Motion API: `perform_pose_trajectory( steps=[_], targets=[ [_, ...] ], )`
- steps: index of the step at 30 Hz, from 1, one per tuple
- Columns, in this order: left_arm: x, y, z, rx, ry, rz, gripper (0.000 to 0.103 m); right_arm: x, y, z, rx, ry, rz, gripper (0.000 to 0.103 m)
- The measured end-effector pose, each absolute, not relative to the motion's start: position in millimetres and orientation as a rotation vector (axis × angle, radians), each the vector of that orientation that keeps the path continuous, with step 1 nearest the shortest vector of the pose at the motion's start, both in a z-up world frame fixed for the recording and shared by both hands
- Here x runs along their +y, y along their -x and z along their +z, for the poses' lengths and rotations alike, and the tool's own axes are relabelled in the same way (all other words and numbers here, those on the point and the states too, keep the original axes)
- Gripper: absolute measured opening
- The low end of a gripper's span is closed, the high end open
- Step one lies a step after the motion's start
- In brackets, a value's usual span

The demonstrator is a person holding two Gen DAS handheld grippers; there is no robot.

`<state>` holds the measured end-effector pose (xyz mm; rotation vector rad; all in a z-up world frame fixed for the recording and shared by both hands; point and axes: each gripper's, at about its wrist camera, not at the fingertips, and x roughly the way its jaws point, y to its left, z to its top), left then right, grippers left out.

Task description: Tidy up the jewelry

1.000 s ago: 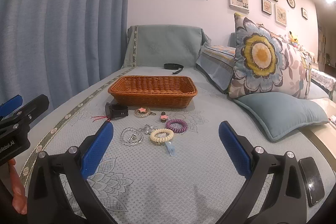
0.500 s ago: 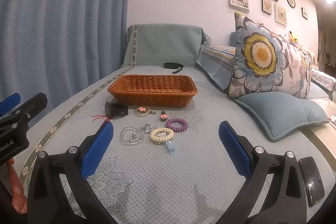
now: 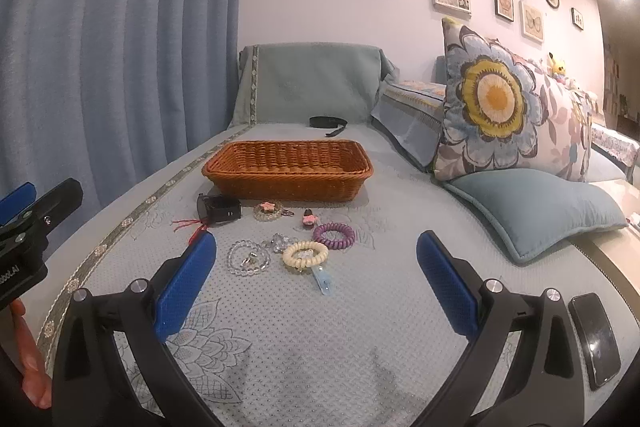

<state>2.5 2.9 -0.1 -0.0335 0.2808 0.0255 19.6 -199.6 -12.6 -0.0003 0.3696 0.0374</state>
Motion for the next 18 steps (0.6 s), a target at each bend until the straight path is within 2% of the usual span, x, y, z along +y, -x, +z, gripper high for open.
perform_pose_trajectory(
  steps=[10, 14, 18],
  targets=[
    [3, -5, -2, 0.3, 0.07, 0.029, 0.095, -202, -25, -14, 0.438, -0.018, 0.004, 0.095],
    [15, -17, -5, 0.36, 0.105, 0.022, 0.095, -223, -37, -17, 0.507, -0.098, -0.038, 0.086],
    [27, -39, -4, 0.433, 0.163, -0.084, 0.092, -244, -50, -29, 0.468, -0.098, -0.048, 0.08]
  ],
)
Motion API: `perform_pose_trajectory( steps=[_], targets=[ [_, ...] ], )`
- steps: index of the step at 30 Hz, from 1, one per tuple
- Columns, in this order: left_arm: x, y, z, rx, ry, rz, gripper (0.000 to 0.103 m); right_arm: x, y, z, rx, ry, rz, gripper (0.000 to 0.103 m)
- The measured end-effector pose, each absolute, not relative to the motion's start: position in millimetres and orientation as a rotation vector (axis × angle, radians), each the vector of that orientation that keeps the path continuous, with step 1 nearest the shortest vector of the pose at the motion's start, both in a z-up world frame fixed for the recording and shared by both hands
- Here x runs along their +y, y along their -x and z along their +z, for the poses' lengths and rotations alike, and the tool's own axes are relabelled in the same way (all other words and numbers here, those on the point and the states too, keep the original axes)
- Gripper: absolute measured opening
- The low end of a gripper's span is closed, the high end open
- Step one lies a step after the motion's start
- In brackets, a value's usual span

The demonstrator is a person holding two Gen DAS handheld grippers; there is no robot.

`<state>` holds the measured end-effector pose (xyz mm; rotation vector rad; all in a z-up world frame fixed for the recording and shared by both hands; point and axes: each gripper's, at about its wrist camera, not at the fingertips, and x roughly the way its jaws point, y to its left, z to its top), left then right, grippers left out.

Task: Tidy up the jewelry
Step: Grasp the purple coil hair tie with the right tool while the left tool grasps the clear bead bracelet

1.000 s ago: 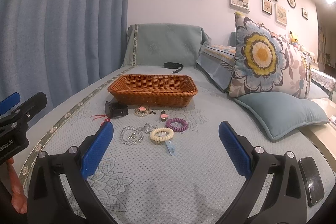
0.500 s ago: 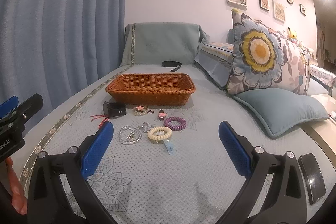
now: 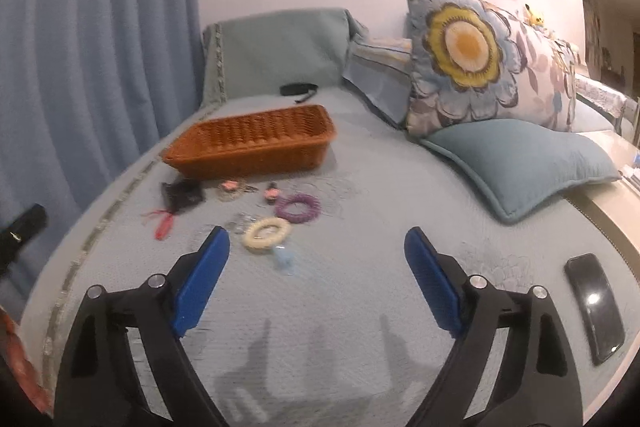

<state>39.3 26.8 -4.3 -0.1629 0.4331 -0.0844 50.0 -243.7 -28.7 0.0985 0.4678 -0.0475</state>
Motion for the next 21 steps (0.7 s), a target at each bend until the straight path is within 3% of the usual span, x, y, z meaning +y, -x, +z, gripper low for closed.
perform_pose_trajectory(
  steps=[5, 10, 13, 17, 21],
  targets=[
    [11, -73, -15, 0.489, 0.096, -0.24, 0.08, -254, -81, -48, 0.596, -0.066, 0.04, 0.06],
    [-6, -132, -52, 0.693, 0.051, -0.379, 0.058, -260, -132, -63, 0.701, -0.096, 0.119, 0.045],
    [-3, -160, -69, 0.775, 0.094, -0.422, 0.056, -259, -166, -70, 0.729, -0.094, 0.145, 0.045],
    [-3, -185, -83, 0.838, 0.117, -0.437, 0.044, -255, -204, -81, 0.767, -0.064, 0.142, 0.045],
    [-16, -204, -95, 0.88, 0.073, -0.451, 0.044, -252, -227, -86, 0.794, -0.055, 0.155, 0.045]
  ],
)
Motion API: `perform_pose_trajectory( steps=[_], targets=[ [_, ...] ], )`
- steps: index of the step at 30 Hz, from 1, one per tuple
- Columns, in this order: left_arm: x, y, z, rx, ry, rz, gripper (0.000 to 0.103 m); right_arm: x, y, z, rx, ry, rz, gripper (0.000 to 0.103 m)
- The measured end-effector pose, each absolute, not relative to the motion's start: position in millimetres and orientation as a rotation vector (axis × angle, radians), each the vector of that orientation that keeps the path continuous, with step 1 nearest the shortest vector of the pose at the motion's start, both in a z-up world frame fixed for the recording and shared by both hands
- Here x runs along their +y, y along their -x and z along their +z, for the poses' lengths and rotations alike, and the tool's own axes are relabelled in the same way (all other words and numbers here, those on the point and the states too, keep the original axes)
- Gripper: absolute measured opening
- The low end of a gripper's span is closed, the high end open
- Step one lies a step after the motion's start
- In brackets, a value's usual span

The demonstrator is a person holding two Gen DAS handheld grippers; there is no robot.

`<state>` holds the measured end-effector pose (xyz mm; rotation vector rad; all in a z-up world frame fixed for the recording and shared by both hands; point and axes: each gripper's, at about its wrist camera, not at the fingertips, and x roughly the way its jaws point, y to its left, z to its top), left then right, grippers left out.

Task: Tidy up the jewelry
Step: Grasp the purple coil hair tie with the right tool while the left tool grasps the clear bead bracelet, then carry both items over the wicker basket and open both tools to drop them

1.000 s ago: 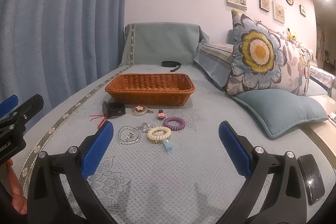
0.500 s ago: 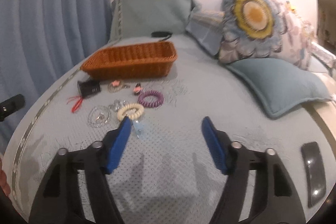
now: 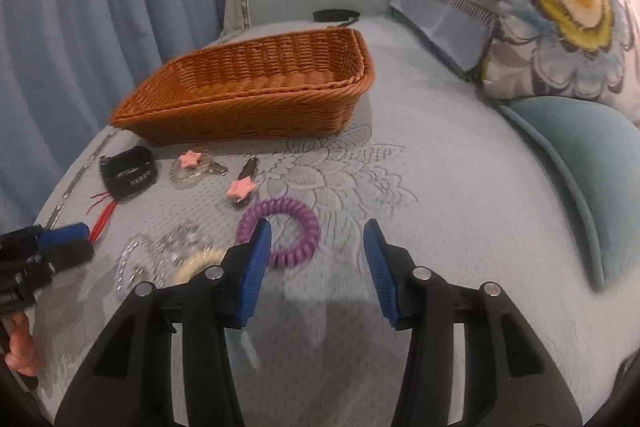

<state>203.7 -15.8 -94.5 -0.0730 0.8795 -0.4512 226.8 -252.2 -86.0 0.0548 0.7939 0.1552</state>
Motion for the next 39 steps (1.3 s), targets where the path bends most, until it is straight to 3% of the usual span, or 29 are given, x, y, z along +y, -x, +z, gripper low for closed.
perform_pose_trajectory(
  steps=[5, 8, 10, 11, 12, 13, 18, 29, 39],
  targets=[
    [-38, -211, -105, 0.91, -0.036, -0.42, 0.043, -236, -244, -97, 0.866, 0.033, 0.145, 0.045],
    [-50, -209, -107, 0.894, -0.136, -0.378, 0.041, -233, -256, -105, 0.919, 0.051, 0.151, 0.033],
    [-58, -208, -108, 0.877, -0.196, -0.344, 0.034, -230, -255, -105, 0.92, 0.058, 0.17, 0.02],
    [-61, -206, -108, 0.868, -0.212, -0.344, 0.024, -228, -254, -105, 0.915, 0.063, 0.176, 0.015],
    [-64, -205, -108, 0.857, -0.227, -0.347, 0.007, -226, -252, -105, 0.909, 0.073, 0.182, 0.012],
    [-66, -203, -107, 0.85, -0.246, -0.342, 0.006, -224, -250, -105, 0.906, 0.082, 0.184, 0.011],
    [-64, -194, -100, 0.803, -0.228, -0.351, 0.006, -221, -240, -98, 0.867, 0.08, 0.206, 0.009],
    [-37, -174, -24, 0.606, -0.056, -0.466, 0.006, -226, -218, -40, 0.702, 0.061, 0.236, 0.008],
    [-33, -247, 17, 0.556, -0.011, -0.524, 0.006, -212, -280, -10, 0.644, 0.071, 0.215, 0.008]
  ],
)
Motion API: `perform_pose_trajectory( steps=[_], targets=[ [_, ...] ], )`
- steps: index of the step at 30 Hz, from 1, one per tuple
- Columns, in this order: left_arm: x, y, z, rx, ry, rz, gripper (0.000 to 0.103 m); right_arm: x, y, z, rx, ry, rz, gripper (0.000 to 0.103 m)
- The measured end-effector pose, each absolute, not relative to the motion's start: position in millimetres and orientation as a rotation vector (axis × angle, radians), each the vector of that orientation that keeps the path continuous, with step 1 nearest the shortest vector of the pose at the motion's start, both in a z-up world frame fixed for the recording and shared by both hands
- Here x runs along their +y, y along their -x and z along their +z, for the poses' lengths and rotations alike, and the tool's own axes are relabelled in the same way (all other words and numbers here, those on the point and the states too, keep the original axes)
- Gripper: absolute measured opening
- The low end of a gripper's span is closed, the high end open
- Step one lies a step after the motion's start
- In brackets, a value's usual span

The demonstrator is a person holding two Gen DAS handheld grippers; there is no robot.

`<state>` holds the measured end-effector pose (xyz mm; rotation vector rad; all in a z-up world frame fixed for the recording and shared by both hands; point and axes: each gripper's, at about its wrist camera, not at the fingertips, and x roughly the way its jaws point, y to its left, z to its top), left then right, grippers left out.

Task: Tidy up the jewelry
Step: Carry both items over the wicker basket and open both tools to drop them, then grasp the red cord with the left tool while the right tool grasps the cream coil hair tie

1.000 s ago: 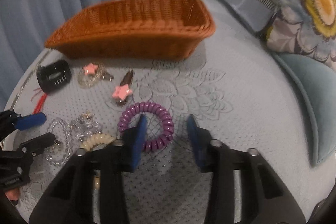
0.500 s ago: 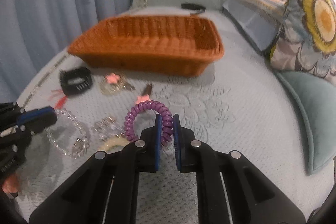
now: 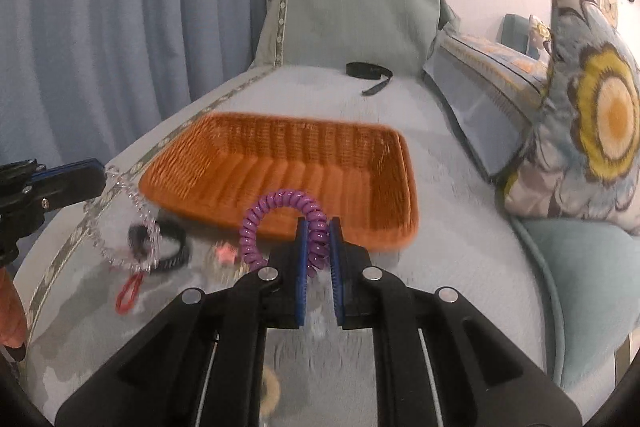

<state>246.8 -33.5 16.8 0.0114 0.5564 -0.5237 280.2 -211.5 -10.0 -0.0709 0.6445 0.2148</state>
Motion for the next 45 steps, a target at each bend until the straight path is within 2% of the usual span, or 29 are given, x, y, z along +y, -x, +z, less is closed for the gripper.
perform_pose_trajectory(
  steps=[6, 11, 15, 19, 20, 21, 23, 24, 25, 27, 28, 29, 30, 37, 45],
  targets=[
    [-26, -320, 1, 0.601, 0.068, -0.509, 0.006, -202, -350, -19, 0.702, 0.034, 0.201, 0.008],
    [-18, -374, -38, 0.732, 0.128, -0.445, 0.006, -192, -394, -49, 0.825, 0.02, 0.21, 0.008],
    [-15, -389, -64, 0.8, 0.106, -0.406, 0.006, -190, -407, -67, 0.877, -0.002, 0.206, 0.008],
    [-16, -384, -58, 0.793, 0.08, -0.412, 0.007, -190, -405, -71, 0.867, 0.0, 0.195, 0.009],
    [-16, -382, -56, 0.791, 0.076, -0.411, 0.009, -191, -403, -70, 0.859, -0.002, 0.197, 0.009],
    [-15, -378, -53, 0.778, 0.07, -0.412, 0.019, -193, -401, -68, 0.851, 0.003, 0.195, 0.009],
    [-9, -364, -39, 0.725, 0.083, -0.44, 0.03, -195, -390, -58, 0.808, 0.02, 0.19, 0.01],
    [-7, -355, -34, 0.699, 0.095, -0.456, 0.032, -197, -383, -53, 0.789, 0.02, 0.196, 0.011],
    [-3, -347, -27, 0.674, 0.109, -0.473, 0.035, -200, -375, -46, 0.764, 0.016, 0.207, 0.014],
    [8, -323, -7, 0.607, 0.14, -0.497, 0.042, -203, -355, -32, 0.713, 0.017, 0.219, 0.028],
    [11, -315, -2, 0.588, 0.148, -0.501, 0.045, -204, -345, -26, 0.687, 0.022, 0.222, 0.032],
    [15, -303, 5, 0.565, 0.156, -0.508, 0.046, -205, -332, -20, 0.66, 0.034, 0.228, 0.041],
    [20, -290, 13, 0.541, 0.166, -0.517, 0.046, -205, -325, -16, 0.647, 0.044, 0.232, 0.042],
    [37, -208, 28, 0.466, 0.178, -0.465, 0.049, -220, -245, -10, 0.618, 0.002, 0.31, 0.042],
    [41, -163, -25, 0.551, 0.184, -0.377, 0.049, -235, -200, -61, 0.762, -0.086, 0.327, 0.042]
  ],
)
